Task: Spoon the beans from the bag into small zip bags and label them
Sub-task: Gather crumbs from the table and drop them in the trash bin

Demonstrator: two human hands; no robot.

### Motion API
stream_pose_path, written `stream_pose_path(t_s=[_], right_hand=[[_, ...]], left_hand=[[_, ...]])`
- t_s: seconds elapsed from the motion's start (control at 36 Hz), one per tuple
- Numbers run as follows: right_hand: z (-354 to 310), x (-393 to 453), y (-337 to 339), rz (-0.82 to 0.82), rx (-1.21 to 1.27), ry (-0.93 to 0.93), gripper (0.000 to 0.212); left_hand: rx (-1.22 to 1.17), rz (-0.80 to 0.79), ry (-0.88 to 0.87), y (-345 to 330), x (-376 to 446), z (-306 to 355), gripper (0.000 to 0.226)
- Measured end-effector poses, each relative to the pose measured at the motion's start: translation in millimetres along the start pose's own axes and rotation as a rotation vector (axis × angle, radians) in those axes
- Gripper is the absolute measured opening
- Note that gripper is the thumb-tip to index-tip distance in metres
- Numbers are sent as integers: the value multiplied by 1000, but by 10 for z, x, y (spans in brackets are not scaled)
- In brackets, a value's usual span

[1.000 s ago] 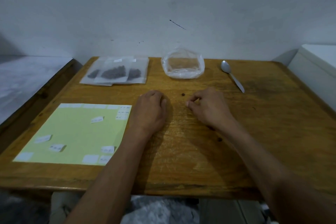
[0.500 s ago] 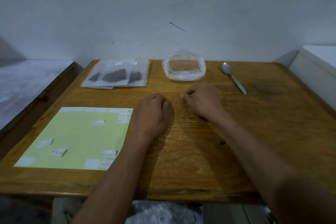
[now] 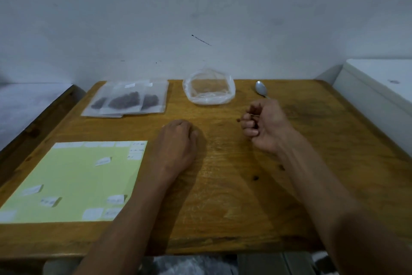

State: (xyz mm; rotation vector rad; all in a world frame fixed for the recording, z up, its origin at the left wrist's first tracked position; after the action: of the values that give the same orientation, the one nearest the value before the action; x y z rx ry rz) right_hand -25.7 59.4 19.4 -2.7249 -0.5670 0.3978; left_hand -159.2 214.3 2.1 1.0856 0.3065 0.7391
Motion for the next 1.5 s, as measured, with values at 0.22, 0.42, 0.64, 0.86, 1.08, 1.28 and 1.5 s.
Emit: stream_pose_path(t_s=[0.22,0.42,0.64,0.86,1.08,1.28,1.5], right_hand=[[-235,107,204,17,-858,389,32],[-103,334,152,-182,-1379,556,21],[-67,397,123,-218,-1393,583,16],[-117,266,283,-90,-558,266,17],[-128,65,475,6,-119,108,19],[-157,-187,402,-234,-1149,465,20],[-97,-206,350,-268,-1286,489,15]], left_hand=[[-88,-38,-27,-265,123,526,17],[-75,-18,-62,-436,144,551,18],[-17,-33,-86,-465,145,536,33],[-11,-42,-88,-436,112,549,35],[4,-61,-87,-410,84,559,38],[23,-77,-60,-407,88,567,41],[29,-80,-52,-427,108,545,42]])
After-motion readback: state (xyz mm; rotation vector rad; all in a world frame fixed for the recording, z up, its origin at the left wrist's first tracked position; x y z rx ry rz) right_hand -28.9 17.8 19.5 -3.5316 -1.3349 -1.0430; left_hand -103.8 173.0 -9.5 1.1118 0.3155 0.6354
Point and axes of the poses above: each hand's wrist, its own x-axis towards the middle knuckle, its own y-axis out of the back of the hand, z = x × y, the point moved 4 cm from there along x, towards the middle knuckle, and after that the axes turned 14 degrees about y, right-handed, at the moved point
